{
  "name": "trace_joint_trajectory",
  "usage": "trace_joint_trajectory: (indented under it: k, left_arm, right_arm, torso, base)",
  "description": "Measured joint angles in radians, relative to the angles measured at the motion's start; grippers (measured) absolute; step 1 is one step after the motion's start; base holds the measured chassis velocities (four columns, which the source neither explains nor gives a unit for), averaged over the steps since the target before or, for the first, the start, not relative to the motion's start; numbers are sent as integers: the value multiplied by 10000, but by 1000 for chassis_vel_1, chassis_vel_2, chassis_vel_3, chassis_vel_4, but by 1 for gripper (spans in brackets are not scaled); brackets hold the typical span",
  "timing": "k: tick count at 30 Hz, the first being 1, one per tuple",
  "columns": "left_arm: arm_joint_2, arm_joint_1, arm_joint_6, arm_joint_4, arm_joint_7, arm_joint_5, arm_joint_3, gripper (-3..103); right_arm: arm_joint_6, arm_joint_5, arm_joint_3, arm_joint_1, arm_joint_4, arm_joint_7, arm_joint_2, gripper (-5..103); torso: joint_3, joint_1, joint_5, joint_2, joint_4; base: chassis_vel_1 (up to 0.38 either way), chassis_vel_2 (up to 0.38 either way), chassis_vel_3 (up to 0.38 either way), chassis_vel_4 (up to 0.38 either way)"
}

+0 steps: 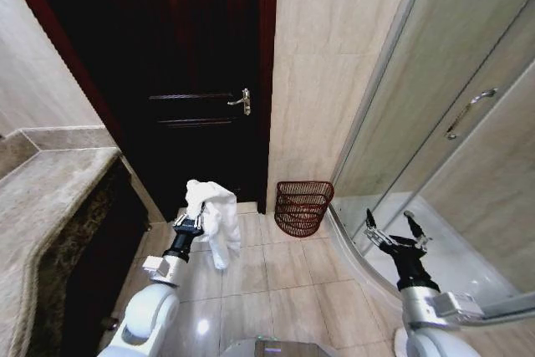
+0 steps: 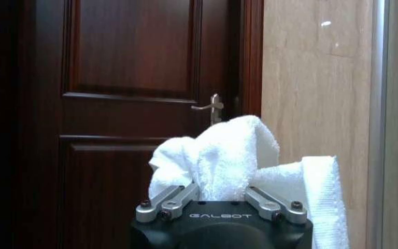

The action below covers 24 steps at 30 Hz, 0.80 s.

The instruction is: Discard the used towel into the hamper.

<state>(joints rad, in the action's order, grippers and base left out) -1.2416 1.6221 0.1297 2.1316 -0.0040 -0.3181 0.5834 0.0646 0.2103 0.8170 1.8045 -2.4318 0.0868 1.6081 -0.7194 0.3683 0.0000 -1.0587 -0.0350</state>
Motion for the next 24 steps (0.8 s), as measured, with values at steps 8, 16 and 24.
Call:
trace_joint_trajectory:
  k: [8, 16, 24]
  left_arm:
    - [4, -19, 94, -88, 9, -4, 64, 10]
    - [-16, -10, 150, -152, 17, -5, 75, 10]
    - [-9, -41, 152, -195, 51, 1, 59, 10]
  right_arm:
    - [1, -35, 0, -14, 4, 5, 0, 100]
    - [23, -52, -14, -38, 32, 4, 0, 100]
    - [-1, -51, 5, -13, 63, 12, 0, 100]
  torso:
    - [218, -183, 0, 403, 0]
    - [427, -344, 0, 774, 0]
    - [638, -515, 0, 1155, 0]
  base:
    - [0, 0, 0, 0]
    - [0, 0, 0, 0]
    - [0, 0, 0, 0]
